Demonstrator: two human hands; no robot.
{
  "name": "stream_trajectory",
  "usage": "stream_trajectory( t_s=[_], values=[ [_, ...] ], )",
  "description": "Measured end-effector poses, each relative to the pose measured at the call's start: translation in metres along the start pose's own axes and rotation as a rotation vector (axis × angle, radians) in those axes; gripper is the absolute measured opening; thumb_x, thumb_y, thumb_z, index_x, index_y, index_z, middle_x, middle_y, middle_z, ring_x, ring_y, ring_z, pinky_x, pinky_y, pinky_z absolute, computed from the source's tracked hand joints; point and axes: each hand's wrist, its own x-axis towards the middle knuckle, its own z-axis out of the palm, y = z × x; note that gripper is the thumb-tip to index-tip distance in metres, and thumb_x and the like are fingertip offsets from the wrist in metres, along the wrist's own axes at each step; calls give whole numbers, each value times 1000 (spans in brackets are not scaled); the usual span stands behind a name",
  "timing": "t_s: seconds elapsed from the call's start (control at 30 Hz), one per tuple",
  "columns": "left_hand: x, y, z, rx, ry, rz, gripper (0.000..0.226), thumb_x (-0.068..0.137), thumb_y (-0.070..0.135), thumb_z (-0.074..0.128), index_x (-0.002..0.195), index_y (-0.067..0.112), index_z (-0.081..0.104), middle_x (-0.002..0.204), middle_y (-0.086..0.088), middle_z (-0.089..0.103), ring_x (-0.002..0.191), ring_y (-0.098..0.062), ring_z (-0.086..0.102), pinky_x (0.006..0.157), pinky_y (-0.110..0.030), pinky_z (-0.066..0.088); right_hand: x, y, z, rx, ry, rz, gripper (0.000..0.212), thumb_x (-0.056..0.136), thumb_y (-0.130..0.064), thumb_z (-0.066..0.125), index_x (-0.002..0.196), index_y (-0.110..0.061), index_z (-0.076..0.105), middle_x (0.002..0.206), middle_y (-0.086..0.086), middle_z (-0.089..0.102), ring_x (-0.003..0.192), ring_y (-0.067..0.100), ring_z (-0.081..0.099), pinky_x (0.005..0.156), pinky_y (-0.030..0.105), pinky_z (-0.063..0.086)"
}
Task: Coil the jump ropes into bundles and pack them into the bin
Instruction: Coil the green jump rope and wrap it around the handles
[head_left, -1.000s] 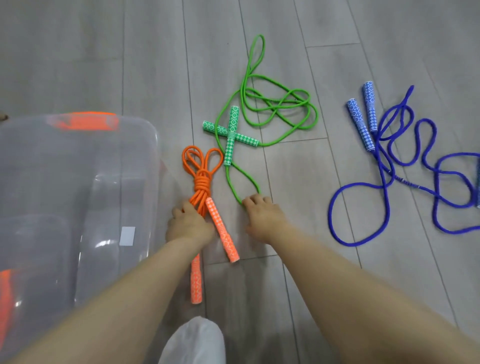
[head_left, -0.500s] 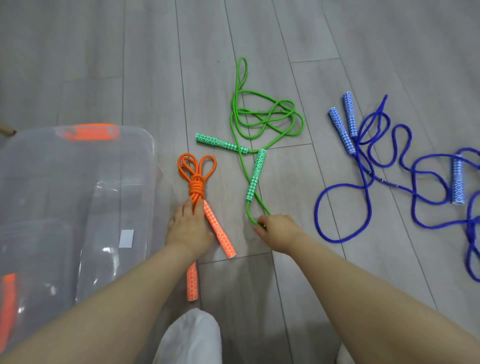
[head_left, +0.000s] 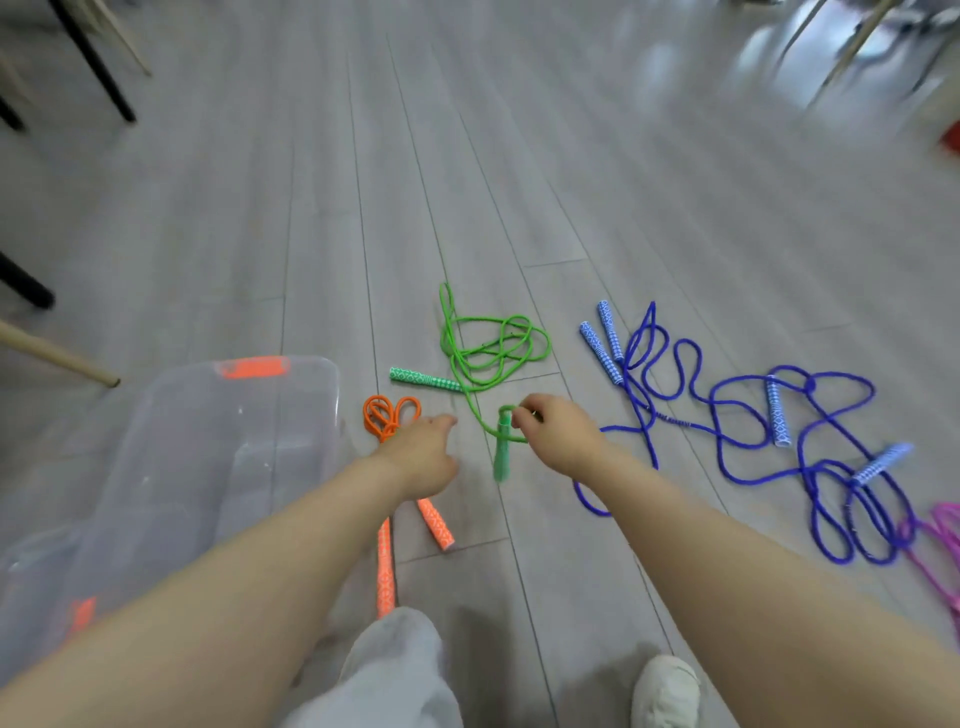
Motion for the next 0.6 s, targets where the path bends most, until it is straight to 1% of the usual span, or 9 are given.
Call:
stream_trajectory(
  t_s=[0.1,0.2,0.23,0.33,0.43,0.47,0.5,0.57,0.6],
  values=[
    [-31,22,-24,-15,28,49,59,94,17,48,150,12,28,154,-14,34,142,-30,31,112,-29,26,-30,-17,-35,40,14,-2,27,99,-27,45,95,-13,68,64,-4,50,59,12,46,51,25,30],
    [-62,48,-41,-31,68,111,59,94,15,48,150,15,29,155,-11,35,141,-26,33,109,-27,29,-63,-30,-64,122,75,-22,27,97,-28,47,93,-14,69,66,-1,51,61,15,46,57,28,36],
    [-72,57,-46,-37,86,136,60,94,15,48,151,15,29,155,-11,34,141,-25,33,109,-27,29,-75,-35,-72,155,104,-38,26,97,-28,48,91,-15,69,65,-2,50,60,13,45,59,28,37],
    [-100,85,-59,-81,155,221,62,93,11,49,151,12,26,156,-11,32,142,-24,32,110,-26,26,-112,-49,-96,274,188,-105,23,97,-24,49,89,-15,68,63,-5,48,57,10,43,56,25,37],
    [-122,114,-68,-190,275,257,63,92,8,50,150,14,27,151,-13,38,136,-27,40,105,-28,32,-142,-59,-116,378,279,-151,22,95,-26,51,84,-19,69,63,-1,47,63,17,45,63,37,46],
    [-128,124,-68,-243,315,272,63,91,8,50,149,14,27,150,-14,38,135,-27,40,105,-28,33,-151,-61,-122,417,309,-154,21,94,-27,52,82,-22,69,61,-1,46,62,17,45,62,40,46],
    [-135,134,-69,-303,351,292,64,91,7,50,150,13,26,151,-13,37,137,-26,38,108,-29,32,-161,-63,-128,466,339,-152,22,94,-26,52,80,-24,69,59,-2,43,60,17,43,60,39,42],
    [-146,152,-69,-436,420,324,62,92,7,49,149,13,26,150,-10,37,137,-25,36,110,-31,31,-180,-66,-141,582,396,-152,23,94,-27,53,79,-24,70,56,-4,39,57,17,38,59,33,35],
    [-151,160,-68,-500,458,339,57,93,9,48,147,14,30,146,-8,42,134,-23,40,107,-30,33,-191,-68,-147,629,421,-154,24,95,-27,53,79,-23,71,56,-4,39,56,16,38,58,31,34]
  ],
)
